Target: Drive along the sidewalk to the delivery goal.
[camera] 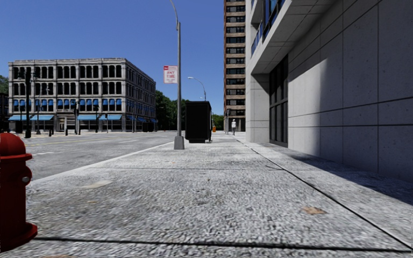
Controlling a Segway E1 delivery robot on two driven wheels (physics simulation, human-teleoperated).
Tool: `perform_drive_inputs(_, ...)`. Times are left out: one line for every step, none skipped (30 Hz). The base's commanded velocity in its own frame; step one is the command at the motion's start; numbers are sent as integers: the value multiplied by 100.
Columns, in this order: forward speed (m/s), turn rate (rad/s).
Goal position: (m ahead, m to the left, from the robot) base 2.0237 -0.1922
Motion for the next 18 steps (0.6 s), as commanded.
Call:
perform_drive_inputs(200, 0)
perform_drive_inputs(200, 0)
perform_drive_inputs(200, 0)
perform_drive_inputs(200, 0)
perform_drive_inputs(200, 0)
perform_drive_inputs(200, 0)
perform_drive_inputs(200, 0)
perform_drive_inputs(200, 0)
perform_drive_inputs(200, 0)
perform_drive_inputs(200, 0)
perform_drive_inputs(200, 0)
perform_drive_inputs(200, 0)
perform_drive_inputs(200, 0)
perform_drive_inputs(200, 0)
perform_drive_inputs(200, 0)
perform_drive_inputs(200, 0)
perform_drive_inputs(200, 0)
perform_drive_inputs(200, 0)
